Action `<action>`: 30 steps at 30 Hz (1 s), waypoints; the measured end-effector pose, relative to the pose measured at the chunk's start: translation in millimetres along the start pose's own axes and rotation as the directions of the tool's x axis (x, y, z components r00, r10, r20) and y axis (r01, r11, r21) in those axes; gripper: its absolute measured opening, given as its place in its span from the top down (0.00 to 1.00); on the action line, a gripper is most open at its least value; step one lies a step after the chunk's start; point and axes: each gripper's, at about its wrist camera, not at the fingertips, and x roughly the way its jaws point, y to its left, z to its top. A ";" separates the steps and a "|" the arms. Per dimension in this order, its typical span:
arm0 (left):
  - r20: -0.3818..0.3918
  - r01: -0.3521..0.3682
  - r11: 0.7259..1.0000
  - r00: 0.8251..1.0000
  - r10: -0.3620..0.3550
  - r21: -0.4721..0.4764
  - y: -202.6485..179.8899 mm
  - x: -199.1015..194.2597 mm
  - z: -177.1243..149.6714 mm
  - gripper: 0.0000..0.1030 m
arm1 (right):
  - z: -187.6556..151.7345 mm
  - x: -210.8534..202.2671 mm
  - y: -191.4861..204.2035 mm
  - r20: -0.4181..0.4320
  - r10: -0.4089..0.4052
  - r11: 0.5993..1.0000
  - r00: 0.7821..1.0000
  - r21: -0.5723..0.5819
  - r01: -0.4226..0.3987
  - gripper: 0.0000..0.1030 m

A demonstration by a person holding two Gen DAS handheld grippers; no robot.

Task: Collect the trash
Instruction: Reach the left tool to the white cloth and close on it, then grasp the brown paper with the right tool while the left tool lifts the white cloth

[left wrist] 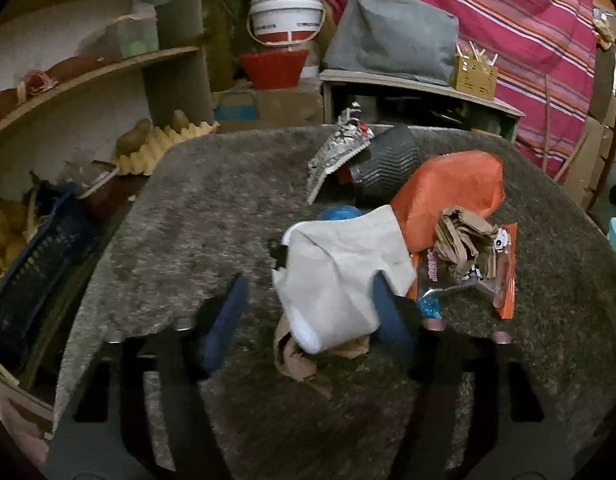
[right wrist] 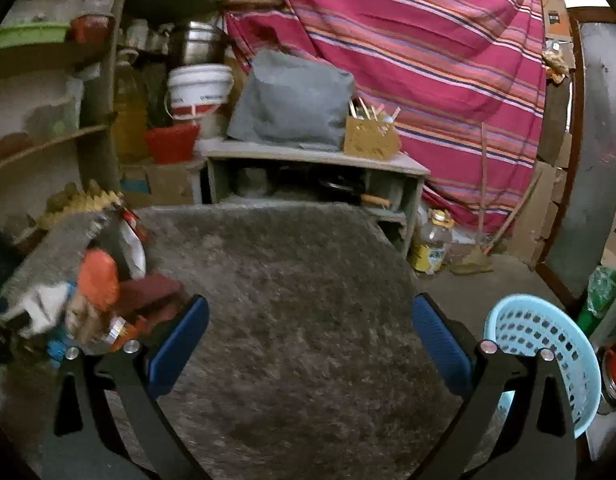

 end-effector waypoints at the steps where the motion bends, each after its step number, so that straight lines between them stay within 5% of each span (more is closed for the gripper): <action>1: -0.012 0.009 1.000 1.000 -0.009 0.002 -0.2 3.5 0.3 0.70 | -3.4 7.8 0.1 -0.038 -0.009 1.000 0.999 -0.001 0.009 0.04; 2: -0.028 0.026 1.000 0.999 -0.026 0.003 -1.3 7.1 1.1 0.79 | -3.4 7.8 0.1 -0.038 -0.009 1.000 0.999 -0.001 0.009 0.04; 7: 0.031 0.014 0.999 0.999 -0.015 0.033 -5.5 -5.3 7.6 0.92 | -1.7 8.1 6.0 -0.049 -0.007 1.000 0.999 0.002 0.007 0.04; 14: 0.107 -0.028 0.999 0.994 0.025 0.022 16.1 -33.3 10.1 0.93 | -2.5 2.5 38.4 -0.083 0.045 0.999 0.996 -0.025 -0.048 0.04; 23: 0.112 -0.089 0.994 0.989 0.096 -0.065 73.9 -45.2 -1.9 0.93 | -6.7 -2.8 98.5 -0.119 0.172 0.982 0.978 -0.060 -0.180 0.04; 30: 0.109 -0.114 0.989 0.986 0.124 -0.089 99.9 -46.7 -11.8 0.93 | -6.9 -8.6 148.5 -0.123 0.181 0.972 0.976 -0.127 -0.196 0.04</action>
